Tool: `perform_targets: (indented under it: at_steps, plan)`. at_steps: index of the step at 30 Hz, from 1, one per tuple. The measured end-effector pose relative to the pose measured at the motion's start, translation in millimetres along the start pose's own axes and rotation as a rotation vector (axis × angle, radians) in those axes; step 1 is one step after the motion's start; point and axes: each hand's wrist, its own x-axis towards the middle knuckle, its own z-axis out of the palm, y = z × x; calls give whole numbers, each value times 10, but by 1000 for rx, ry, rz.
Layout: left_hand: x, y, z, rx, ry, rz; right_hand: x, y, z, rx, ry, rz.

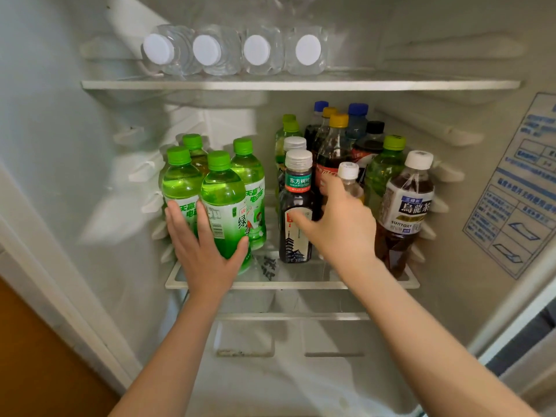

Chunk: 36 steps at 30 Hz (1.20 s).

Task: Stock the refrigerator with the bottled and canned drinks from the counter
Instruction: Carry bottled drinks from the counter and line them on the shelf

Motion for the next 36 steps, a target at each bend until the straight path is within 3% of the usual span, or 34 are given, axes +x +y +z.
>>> perform_targets:
  at_steps: [5, 21, 28, 31, 36]
  plan:
    - [-8, -15, -5, -4, 3, 9, -204, 12, 204, -30, -51, -37]
    - [6, 27, -60, -50, -27, -2, -242, 77, 198, 149, 78, -66]
    - [648, 403, -575, -289, 218, 38, 207, -61, -34, 169, 255, -246]
    - [1163, 567, -785, -284, 40, 130, 444, -125, -78, 69, 239, -310]
    - [1845, 704, -663, -76, -719, 119, 738, -169, -84, -47, -30, -351]
